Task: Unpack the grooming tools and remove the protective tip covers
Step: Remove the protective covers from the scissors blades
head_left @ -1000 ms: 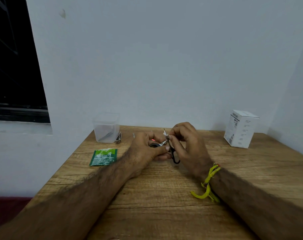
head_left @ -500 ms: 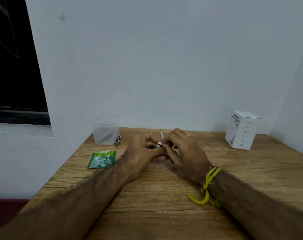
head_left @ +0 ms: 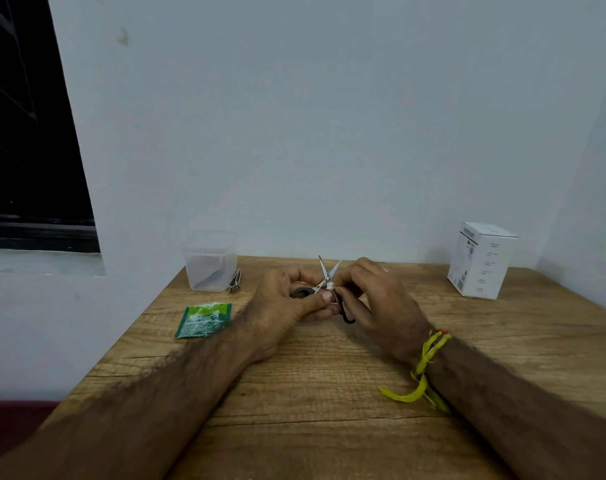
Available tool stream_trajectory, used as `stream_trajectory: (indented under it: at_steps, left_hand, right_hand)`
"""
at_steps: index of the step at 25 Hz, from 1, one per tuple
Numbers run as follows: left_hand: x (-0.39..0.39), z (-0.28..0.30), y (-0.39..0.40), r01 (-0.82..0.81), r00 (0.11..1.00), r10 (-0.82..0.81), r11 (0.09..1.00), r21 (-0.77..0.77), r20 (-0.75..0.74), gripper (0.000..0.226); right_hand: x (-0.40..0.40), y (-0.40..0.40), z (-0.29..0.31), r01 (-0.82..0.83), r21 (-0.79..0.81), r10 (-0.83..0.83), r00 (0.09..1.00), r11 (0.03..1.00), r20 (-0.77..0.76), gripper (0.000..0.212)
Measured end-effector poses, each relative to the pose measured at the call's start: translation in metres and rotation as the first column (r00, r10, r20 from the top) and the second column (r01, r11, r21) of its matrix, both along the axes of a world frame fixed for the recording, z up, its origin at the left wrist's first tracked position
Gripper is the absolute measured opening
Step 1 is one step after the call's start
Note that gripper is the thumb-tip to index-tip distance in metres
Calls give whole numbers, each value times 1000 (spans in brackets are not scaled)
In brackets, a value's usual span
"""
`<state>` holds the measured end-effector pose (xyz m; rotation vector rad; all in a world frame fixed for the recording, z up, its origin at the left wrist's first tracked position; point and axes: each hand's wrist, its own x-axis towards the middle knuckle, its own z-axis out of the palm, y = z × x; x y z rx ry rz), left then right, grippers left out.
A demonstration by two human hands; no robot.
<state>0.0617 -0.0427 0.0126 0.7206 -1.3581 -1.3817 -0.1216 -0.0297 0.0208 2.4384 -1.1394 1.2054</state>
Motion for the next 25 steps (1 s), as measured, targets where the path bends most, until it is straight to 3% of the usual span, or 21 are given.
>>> stream_trajectory:
  at_steps: [14,22,25]
  left_hand:
    - [-1,4,1,-30,1000,29,998,55,7,15]
    - [-2,2,1,-81,997,81,995,55,0,16]
    - [-2,3,1,-94,995,96,993,73,-15,16]
  right_hand:
    - [0,1,0,-14,17,15,1000,1000,-25,4]
    - [2,5,-4,32,13,-30,989,999,-146,6]
    - [0,6,0,19,19,-16,994,1000,-111,5]
